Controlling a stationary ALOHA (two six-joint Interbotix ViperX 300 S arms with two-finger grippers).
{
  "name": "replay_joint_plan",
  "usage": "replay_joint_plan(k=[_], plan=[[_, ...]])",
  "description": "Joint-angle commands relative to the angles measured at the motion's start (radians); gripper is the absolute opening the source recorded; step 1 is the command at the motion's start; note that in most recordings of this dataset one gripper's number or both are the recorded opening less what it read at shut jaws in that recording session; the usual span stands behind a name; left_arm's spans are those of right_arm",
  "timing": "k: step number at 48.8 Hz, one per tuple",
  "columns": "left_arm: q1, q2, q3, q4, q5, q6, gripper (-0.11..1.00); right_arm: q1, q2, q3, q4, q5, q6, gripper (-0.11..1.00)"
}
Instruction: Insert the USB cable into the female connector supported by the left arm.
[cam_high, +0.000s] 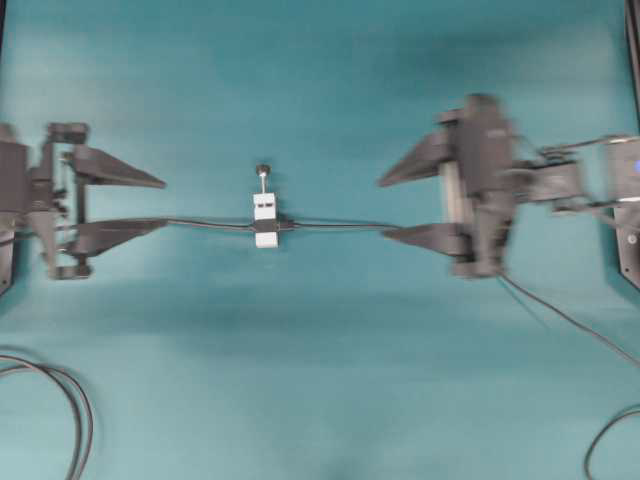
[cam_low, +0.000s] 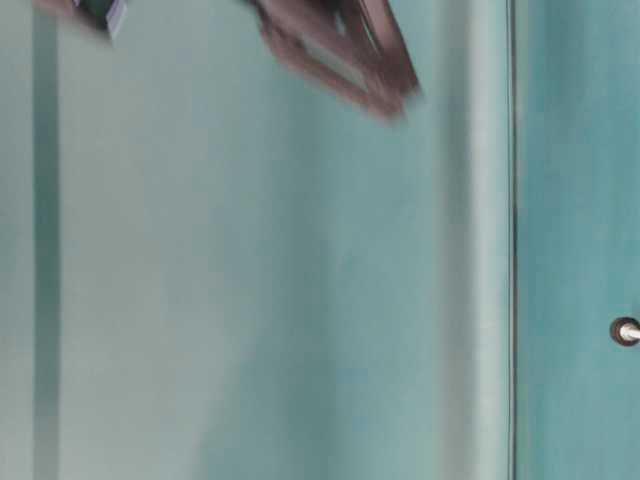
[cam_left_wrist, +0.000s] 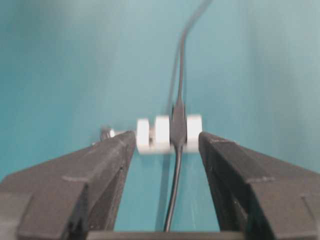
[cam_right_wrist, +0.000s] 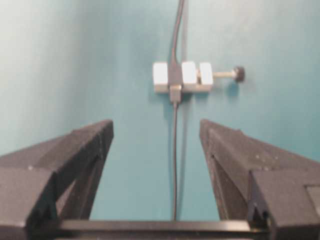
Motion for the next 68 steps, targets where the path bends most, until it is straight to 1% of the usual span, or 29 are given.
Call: replay_joint_plan(k=[1, 8, 11, 12, 15, 18, 23, 29, 36, 41, 46, 51, 54, 57, 61, 68], plan=[[-0.003, -0.115, 0.006, -0.003, 0.046, 0.005, 0.65, -0.008, -0.115, 0.064, 0.002, -0.041, 0.002, 0.72], [-0.005, -0.290, 0.008, -0.003, 0.207, 0.002, 0.64, -0.008, -0.295, 0.213, 0.002, -0.087, 0.021, 0.72], [-0.003, -0.353, -0.003, -0.003, 0.301, 0.002, 0.64, -0.006, -0.374, 0.273, 0.003, -0.100, 0.048, 0.72], [-0.003, -0.368, -0.006, -0.002, 0.321, 0.002, 0.64, -0.006, -0.416, 0.301, 0.002, -0.100, 0.064, 0.72], [-0.003, -0.402, -0.015, -0.003, 0.368, 0.002, 0.64, -0.006, -0.500, 0.344, 0.003, -0.100, 0.095, 0.72], [-0.005, -0.430, -0.023, -0.003, 0.379, 0.002, 0.64, -0.006, -0.588, 0.374, 0.002, -0.100, 0.123, 0.72], [-0.005, -0.454, -0.015, -0.003, 0.356, 0.003, 0.64, -0.008, -0.719, 0.390, 0.003, -0.100, 0.161, 0.72], [-0.005, -0.456, 0.000, -0.003, 0.311, 0.003, 0.64, -0.008, -0.827, 0.391, 0.002, -0.094, 0.179, 0.72], [-0.006, -0.456, 0.031, 0.002, 0.245, 0.017, 0.64, -0.008, -0.845, 0.411, 0.000, -0.054, 0.179, 0.72], [-0.005, -0.456, 0.075, 0.002, 0.218, 0.011, 0.64, -0.008, -0.845, 0.460, -0.002, 0.006, 0.181, 0.72], [-0.005, -0.456, 0.107, 0.002, 0.215, 0.009, 0.64, -0.008, -0.845, 0.503, -0.002, 0.080, 0.186, 0.72], [-0.006, -0.456, 0.129, 0.003, 0.219, 0.023, 0.64, -0.005, -0.845, 0.528, -0.011, 0.132, 0.167, 0.72], [-0.006, -0.456, 0.137, 0.005, 0.242, 0.025, 0.64, 0.005, -0.845, 0.535, -0.029, 0.146, 0.150, 0.72], [-0.008, -0.456, 0.138, 0.005, 0.278, 0.025, 0.64, 0.015, -0.845, 0.537, -0.064, 0.156, 0.121, 0.72], [-0.011, -0.456, 0.138, 0.005, 0.345, 0.025, 0.64, 0.020, -0.845, 0.540, -0.089, 0.156, 0.097, 0.72], [-0.018, -0.456, 0.141, 0.006, 0.414, 0.023, 0.64, 0.020, -0.845, 0.541, -0.089, 0.156, 0.098, 0.72]])
